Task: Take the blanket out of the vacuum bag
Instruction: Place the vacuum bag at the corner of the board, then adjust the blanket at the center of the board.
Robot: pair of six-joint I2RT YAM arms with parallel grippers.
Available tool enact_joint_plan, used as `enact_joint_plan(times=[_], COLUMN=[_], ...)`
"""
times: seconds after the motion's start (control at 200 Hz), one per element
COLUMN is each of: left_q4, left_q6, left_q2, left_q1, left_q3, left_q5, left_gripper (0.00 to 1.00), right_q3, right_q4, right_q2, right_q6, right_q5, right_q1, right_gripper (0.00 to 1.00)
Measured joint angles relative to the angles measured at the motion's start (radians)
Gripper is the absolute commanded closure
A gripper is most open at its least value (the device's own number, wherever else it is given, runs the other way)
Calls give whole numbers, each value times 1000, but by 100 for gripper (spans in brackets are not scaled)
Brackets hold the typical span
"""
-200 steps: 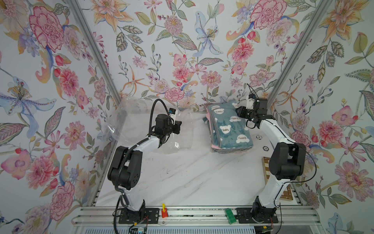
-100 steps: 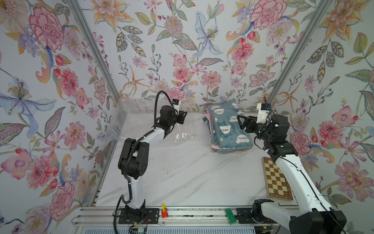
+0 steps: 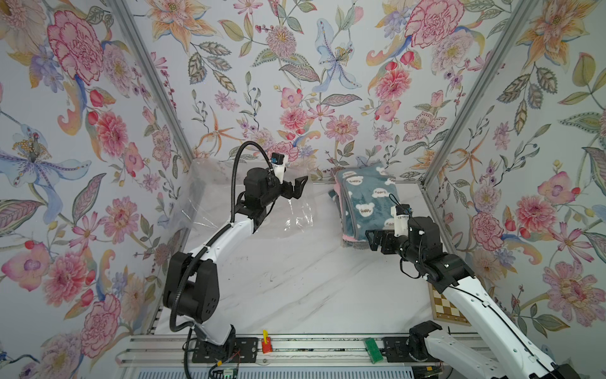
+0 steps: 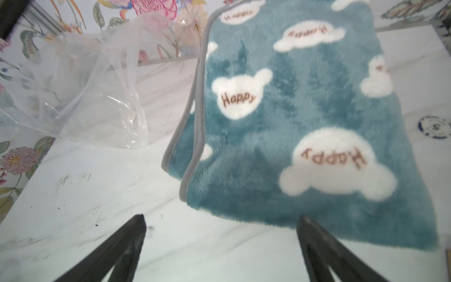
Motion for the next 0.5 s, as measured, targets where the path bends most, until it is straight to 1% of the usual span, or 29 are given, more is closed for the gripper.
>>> enact_joint_plan(times=[0.13,0.275,0.38,0.5], left_q4=[-22,-98,-188,-266], left_q6=[-44,-80,-84,-83], left_q2=[-192,-380,-455,-501], left_q1=[0,0,0,0], left_q3=[-145,-298,-356,-394], left_q5=[-4,-18,-50,-90], left_gripper=[1,1,1,0], right_q3=[-98,-182,-236,-269], right_q4=[-16,29,108,200], right_q2=[21,113,160,209], right_q6=[45,74,84,84], right_q5=[42,68,93,128], right_q1=[36,44,45,44], right_gripper=[1,1,1,1])
